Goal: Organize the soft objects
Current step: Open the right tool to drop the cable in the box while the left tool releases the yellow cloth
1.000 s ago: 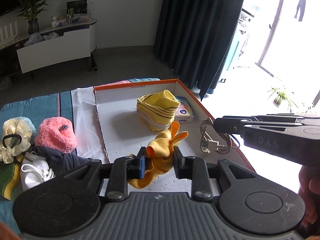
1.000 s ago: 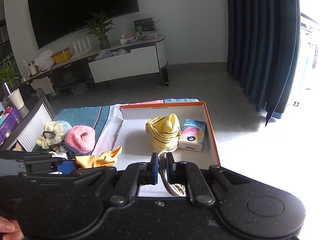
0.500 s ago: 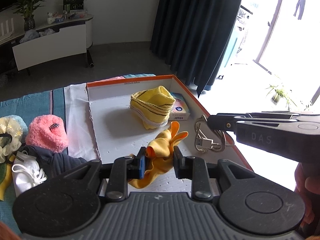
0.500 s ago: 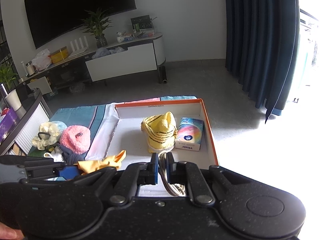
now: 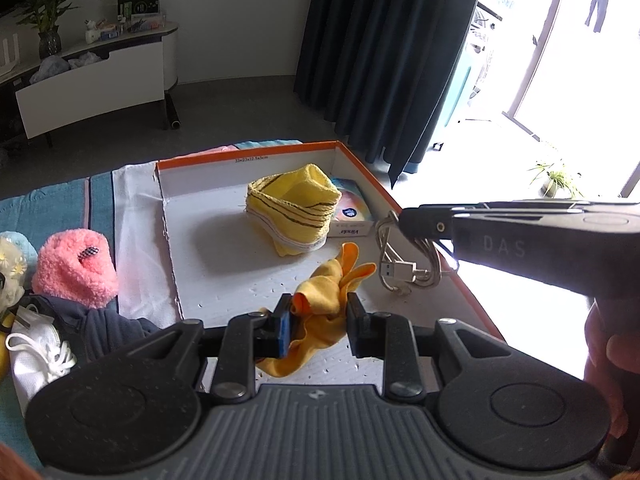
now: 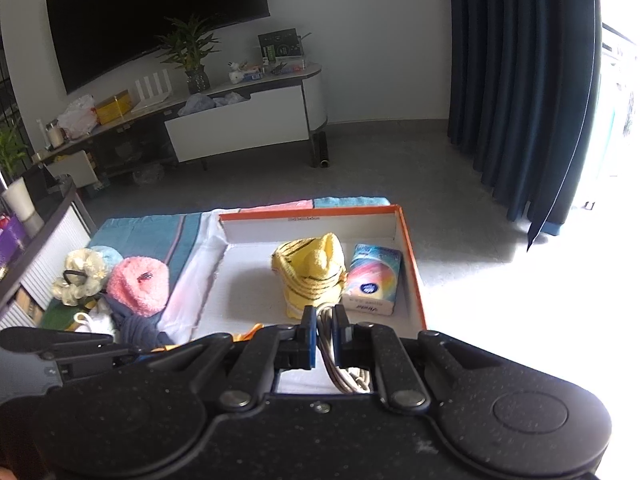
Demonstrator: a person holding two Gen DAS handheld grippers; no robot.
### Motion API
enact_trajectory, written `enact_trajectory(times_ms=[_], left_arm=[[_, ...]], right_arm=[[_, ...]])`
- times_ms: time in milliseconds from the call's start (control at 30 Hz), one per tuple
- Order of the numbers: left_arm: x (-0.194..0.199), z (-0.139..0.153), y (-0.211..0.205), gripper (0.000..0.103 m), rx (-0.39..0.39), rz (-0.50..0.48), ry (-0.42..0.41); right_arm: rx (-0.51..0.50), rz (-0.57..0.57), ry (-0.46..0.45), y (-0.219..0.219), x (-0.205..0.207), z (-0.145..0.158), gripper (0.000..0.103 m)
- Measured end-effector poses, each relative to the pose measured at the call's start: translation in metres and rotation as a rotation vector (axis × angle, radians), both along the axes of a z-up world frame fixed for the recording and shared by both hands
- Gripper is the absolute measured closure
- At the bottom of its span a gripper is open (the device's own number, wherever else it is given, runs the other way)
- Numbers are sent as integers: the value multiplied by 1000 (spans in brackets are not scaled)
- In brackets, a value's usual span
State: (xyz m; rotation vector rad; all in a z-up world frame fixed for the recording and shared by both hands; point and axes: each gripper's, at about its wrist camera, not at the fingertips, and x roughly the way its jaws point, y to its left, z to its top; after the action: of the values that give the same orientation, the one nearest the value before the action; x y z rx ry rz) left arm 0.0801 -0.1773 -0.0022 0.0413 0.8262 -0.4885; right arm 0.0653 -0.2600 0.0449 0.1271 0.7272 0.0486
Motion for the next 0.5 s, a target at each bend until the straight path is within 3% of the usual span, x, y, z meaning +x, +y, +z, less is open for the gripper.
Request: enact_trajectory(times_ms=[267,333,367,400,500], left_arm=[[4,-5,-7,75,1,-12,9],[5,-6,-9,75,0,-14,14],[6,-7,-10,75,-1,-16,16],[6,-8,-10,74,-4,-20,18],[7,-10,-12,72,-17,-34,31]], right_arm=[[-57,-39,-18,2,15,0,90],[-55,-53,-27,-1,18,1,68],[-55,-67,-37,-2,18,3,47],[-53,-79,-50,-3,16,4,42],[-26,-89,-66,-7,13,7,42]])
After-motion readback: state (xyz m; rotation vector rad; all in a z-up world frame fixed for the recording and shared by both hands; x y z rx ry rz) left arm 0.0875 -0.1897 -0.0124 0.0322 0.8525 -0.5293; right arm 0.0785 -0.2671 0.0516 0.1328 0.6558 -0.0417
